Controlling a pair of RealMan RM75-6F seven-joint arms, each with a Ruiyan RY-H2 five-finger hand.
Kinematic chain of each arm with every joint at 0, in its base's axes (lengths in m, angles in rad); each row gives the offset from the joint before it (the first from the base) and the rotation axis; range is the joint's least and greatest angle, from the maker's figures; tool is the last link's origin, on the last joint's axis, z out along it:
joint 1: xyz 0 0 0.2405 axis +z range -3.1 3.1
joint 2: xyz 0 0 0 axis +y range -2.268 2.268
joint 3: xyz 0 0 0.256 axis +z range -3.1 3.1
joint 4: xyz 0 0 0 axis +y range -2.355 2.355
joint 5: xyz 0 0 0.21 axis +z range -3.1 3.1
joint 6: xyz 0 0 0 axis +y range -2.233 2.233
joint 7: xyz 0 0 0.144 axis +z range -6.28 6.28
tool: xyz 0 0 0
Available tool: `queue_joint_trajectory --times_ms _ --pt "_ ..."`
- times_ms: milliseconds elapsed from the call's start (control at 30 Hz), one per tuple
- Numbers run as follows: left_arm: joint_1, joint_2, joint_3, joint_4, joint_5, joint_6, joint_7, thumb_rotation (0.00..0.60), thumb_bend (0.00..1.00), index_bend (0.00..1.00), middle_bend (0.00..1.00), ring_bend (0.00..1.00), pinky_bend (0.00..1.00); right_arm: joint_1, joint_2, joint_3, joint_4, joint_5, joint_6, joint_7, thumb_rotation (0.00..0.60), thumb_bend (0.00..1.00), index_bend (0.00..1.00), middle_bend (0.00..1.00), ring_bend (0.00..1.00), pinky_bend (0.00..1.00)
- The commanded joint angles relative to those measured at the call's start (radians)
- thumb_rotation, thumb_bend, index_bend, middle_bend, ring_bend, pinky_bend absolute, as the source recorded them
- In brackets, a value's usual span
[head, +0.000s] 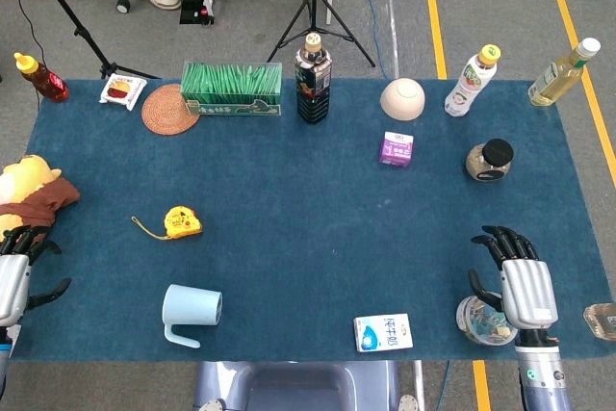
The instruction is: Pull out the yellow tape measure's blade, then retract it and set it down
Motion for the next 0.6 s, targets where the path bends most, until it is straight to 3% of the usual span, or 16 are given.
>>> queue_joint_trajectory --times_ms 33,600 --pt "-0.002 -0.002 0.0 0.0 -0.003 -0.007 0.0 0.6 0.16 0.42 0.25 0.16 0.3 0.0 0.0 0.001 0.0 0.0 0.0 0.0 0.562 0.4 0.3 0.23 0.19 0.2" --pt "-0.037 0.013 -0.021 -0.027 -0.003 -0.045 0.027 0.6 0.16 0.42 0.25 0.16 0.3 -0.012 0.006 -0.003 0.0 -0.013 0.014 0.015 0.562 0.4 0.3 0.23 0.19 0.21"
